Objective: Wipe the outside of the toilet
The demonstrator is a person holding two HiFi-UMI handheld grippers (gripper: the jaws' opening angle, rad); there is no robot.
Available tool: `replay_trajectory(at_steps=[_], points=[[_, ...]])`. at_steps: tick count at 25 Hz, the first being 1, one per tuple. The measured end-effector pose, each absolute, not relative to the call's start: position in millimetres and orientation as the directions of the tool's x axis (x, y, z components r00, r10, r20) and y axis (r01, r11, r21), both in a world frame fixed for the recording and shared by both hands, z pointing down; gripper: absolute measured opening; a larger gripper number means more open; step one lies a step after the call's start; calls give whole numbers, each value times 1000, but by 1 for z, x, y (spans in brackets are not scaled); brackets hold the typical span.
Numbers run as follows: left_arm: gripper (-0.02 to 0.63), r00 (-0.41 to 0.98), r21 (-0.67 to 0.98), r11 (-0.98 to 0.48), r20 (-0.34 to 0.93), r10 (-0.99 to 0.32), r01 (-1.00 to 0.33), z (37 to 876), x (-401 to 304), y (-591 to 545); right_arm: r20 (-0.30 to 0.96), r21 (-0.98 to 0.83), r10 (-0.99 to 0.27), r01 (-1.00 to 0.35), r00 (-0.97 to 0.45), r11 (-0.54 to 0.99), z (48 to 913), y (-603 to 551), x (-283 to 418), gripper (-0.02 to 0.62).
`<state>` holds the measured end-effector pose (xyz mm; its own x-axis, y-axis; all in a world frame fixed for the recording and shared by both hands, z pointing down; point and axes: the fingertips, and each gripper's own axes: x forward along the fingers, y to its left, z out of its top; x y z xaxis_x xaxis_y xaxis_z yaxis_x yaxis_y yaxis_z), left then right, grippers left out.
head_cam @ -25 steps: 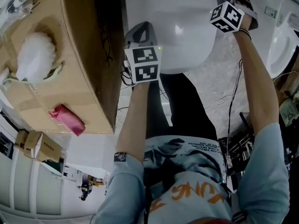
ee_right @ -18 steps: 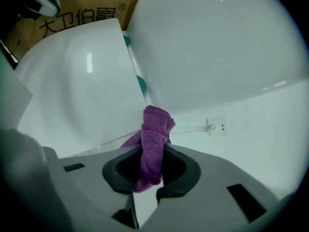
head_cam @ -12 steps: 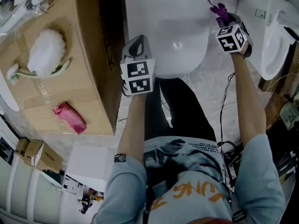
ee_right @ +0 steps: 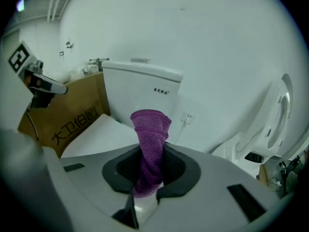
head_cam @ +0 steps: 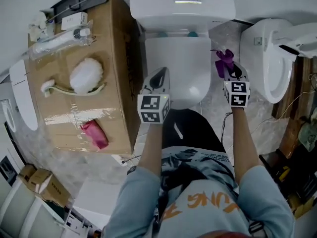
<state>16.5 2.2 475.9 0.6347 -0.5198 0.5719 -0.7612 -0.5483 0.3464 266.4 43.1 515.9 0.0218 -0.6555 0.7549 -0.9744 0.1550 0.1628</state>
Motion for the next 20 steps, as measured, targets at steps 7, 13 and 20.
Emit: replay_trajectory(at_steps=[7, 13, 20], points=[[25, 528, 369, -384, 486, -697, -846, 390, -9, -35, 650, 27, -760, -999, -11, 38, 436, 36, 262, 87], [25, 529, 310, -433, 399, -749, -846, 306, 3, -52, 539, -82, -842, -995, -2, -50, 369, 20, 257, 87], [25, 500, 249, -438, 327, -802, -864, 231, 11, -54, 384, -147, -921, -989, -70, 14, 281, -9, 225, 89]])
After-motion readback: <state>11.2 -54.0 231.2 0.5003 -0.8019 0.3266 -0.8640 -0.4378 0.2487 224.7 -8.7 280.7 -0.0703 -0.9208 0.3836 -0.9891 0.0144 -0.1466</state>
